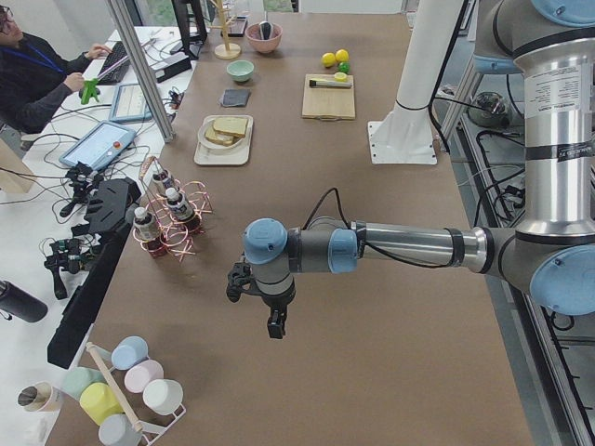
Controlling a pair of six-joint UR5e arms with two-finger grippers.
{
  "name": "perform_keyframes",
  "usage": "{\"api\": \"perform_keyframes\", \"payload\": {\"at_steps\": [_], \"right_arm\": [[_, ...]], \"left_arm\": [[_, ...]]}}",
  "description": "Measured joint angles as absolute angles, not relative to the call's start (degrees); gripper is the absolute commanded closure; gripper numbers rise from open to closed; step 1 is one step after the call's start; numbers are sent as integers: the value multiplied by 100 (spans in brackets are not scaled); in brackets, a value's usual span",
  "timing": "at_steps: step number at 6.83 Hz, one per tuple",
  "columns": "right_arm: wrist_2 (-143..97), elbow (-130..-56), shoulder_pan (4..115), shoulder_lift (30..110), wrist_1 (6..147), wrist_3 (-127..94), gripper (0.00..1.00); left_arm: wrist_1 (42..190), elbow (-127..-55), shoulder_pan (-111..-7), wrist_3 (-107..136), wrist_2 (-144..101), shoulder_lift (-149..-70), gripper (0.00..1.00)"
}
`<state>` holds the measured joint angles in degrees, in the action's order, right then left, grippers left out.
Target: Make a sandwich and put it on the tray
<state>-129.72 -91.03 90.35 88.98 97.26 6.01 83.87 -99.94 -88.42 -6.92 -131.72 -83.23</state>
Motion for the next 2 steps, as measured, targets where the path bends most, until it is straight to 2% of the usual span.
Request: {"api": "perform_keyframes", "payload": {"at_steps": [2], "right_arm": [[-13102,-9109,9035,8954,9712,507,0]], "left_arm": [[8380,-10020,-8836,-701,-13177,-8315,1]]}}
